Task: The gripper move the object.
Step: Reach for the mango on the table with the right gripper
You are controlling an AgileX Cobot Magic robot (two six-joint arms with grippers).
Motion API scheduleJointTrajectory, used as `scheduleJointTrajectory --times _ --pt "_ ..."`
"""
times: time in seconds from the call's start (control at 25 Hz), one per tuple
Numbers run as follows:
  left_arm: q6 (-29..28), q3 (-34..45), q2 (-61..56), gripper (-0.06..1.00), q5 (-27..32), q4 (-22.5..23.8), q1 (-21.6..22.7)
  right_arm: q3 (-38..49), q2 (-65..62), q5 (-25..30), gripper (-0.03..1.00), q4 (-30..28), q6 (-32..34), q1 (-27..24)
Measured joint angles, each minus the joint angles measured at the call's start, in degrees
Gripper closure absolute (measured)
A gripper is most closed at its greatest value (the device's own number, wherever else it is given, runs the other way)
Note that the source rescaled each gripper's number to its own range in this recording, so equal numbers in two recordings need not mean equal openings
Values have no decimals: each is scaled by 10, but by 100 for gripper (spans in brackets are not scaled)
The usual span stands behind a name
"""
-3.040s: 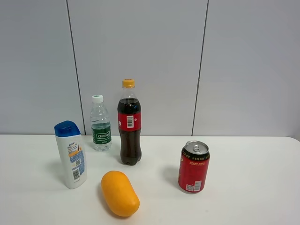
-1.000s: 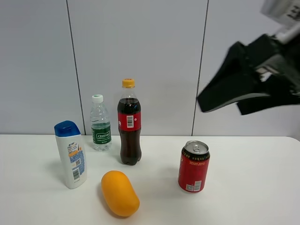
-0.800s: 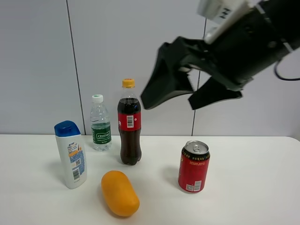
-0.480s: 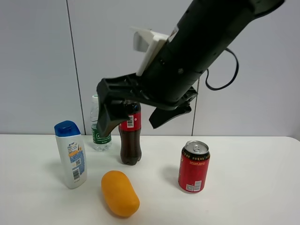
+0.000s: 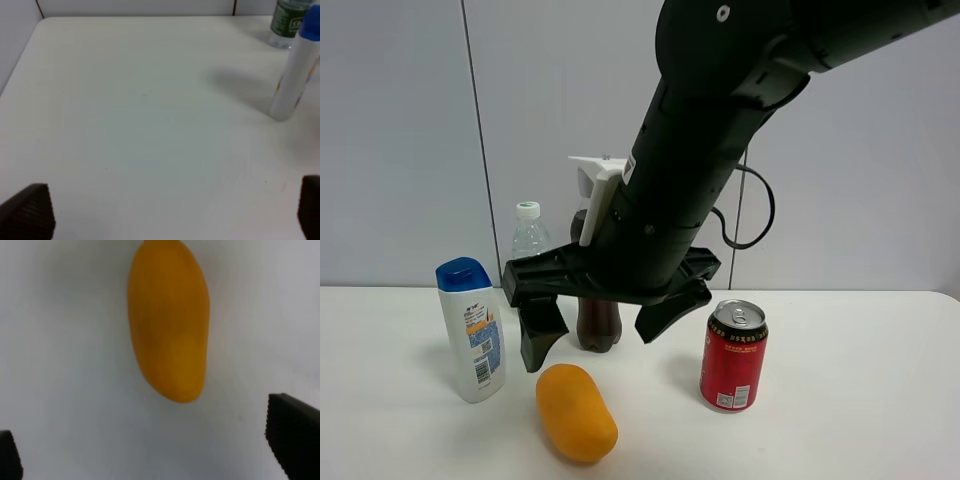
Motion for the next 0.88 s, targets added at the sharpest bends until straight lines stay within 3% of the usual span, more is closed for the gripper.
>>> scheduleJointTrajectory --times 0.4,0.88 --pt "0 0 0 -6 0 0 0 -1 59 -48 -3 -8 64 0" --pt "0 0 0 -6 0 0 0 -29 117 -88 -3 -65 92 0"
